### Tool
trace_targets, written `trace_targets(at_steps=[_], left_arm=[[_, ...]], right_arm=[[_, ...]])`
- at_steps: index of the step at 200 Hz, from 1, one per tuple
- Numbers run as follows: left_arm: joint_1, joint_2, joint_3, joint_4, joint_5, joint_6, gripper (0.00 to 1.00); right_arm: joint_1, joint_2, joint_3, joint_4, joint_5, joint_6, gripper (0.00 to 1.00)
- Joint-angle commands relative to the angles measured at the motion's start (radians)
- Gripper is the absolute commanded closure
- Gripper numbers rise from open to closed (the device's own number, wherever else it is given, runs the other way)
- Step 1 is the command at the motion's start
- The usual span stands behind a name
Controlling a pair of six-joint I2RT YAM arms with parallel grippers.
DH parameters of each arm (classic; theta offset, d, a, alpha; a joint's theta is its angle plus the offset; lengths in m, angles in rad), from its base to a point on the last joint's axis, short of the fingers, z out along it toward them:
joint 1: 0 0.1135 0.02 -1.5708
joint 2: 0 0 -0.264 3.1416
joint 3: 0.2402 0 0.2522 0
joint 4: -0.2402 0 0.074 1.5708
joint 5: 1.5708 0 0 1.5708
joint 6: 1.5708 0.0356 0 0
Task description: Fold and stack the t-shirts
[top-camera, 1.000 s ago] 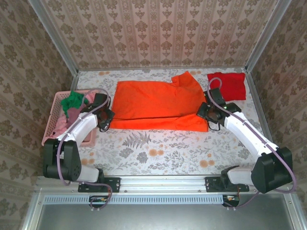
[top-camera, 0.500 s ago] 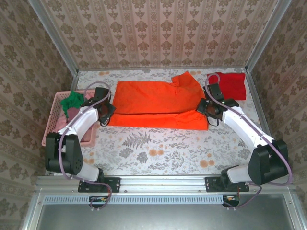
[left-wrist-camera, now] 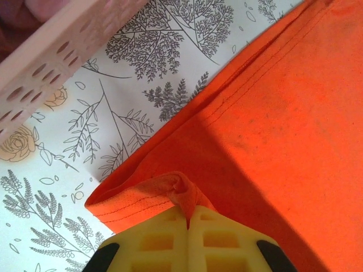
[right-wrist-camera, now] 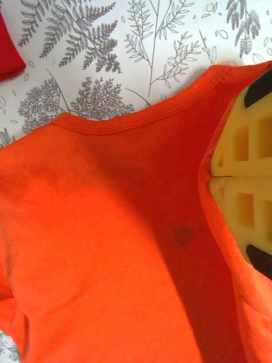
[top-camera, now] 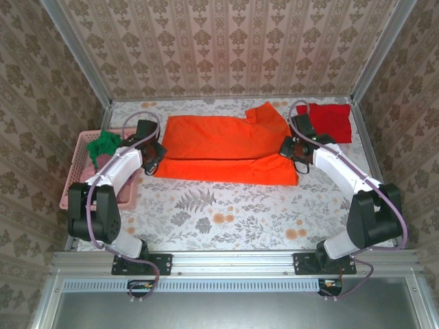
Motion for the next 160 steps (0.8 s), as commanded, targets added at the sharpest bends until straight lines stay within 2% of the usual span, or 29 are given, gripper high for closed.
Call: trace_targets(at_steps=[1, 160], left_arm=[[0.01, 0.023, 0.041, 0.003, -0.021, 0.032, 1.0], [0.012, 0.187, 0.146, -0.007, 0.007, 0.064, 1.0]], right_arm=[[-0.015, 0.016, 0.038, 0.015, 0.034, -0.025, 1.0], [-0.045, 0.192, 0.111, 0.078, 0.034, -0.064, 1.0]])
